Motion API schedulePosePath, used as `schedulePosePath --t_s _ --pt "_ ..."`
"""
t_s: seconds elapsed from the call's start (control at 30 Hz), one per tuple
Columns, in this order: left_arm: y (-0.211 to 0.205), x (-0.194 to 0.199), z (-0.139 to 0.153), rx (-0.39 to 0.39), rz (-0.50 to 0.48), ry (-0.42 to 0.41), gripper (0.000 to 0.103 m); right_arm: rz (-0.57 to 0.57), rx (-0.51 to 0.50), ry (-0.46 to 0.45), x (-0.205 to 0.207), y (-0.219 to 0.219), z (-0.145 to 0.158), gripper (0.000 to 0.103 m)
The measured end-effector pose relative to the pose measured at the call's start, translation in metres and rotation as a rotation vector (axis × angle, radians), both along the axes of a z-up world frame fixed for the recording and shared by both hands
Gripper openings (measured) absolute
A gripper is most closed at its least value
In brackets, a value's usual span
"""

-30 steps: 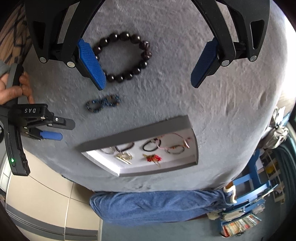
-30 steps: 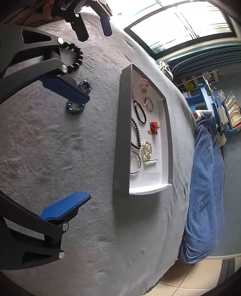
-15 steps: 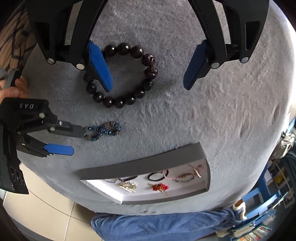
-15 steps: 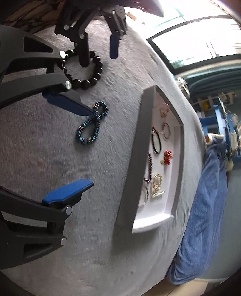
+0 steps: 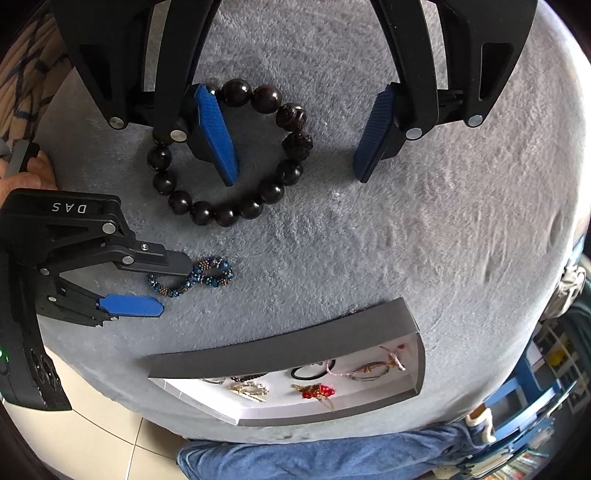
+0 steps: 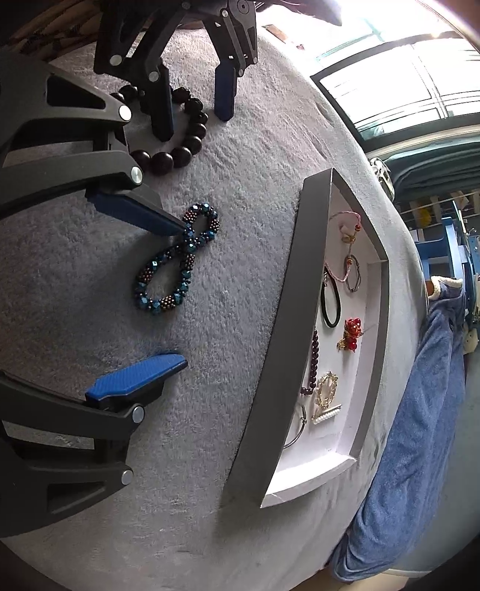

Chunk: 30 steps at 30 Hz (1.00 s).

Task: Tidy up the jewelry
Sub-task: 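Grasp the black bead bracelet with the left tool while the right tool grasps the blue beaded bracelet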

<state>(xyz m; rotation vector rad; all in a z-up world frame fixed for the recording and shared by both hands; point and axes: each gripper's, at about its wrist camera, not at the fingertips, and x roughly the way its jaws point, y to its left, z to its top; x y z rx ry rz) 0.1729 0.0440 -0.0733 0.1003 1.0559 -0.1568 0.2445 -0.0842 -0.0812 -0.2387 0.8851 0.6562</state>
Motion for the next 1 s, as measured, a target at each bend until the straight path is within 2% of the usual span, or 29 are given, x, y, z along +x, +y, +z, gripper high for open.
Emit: schedulePosePath --t_s 0.5,0.73,0.83,0.9,0.93,0.97,1.0 --pt "-0.002 0.002 -0.004 0.009 -0.001 -0.006 0.069 -0.001 -0.012 -0.008 0.000 0.005 0.000 0.066" --pt "0.000 0.001 -0.004 0.019 0.001 -0.018 0.072 0.041 -0.011 -0.020 -0.005 0.009 0.001 0.033" --pt "-0.001 0.000 -0.001 0.019 -0.001 -0.028 0.056 0.046 -0.002 -0.019 -0.006 0.009 0.002 0.023" --pt "-0.001 -0.001 0.002 0.011 -0.006 -0.034 0.036 0.046 0.011 -0.011 -0.006 0.007 0.003 0.017" --pt "-0.002 -0.001 0.003 0.007 -0.009 -0.038 0.032 0.042 0.020 -0.005 -0.005 0.006 0.004 0.014" --pt "-0.002 -0.002 0.005 0.001 -0.011 -0.046 0.021 0.039 0.029 0.000 -0.004 0.005 0.004 0.013" --pt "-0.001 -0.003 0.007 -0.003 -0.009 -0.058 0.020 0.036 0.037 0.004 -0.003 0.004 0.005 0.011"
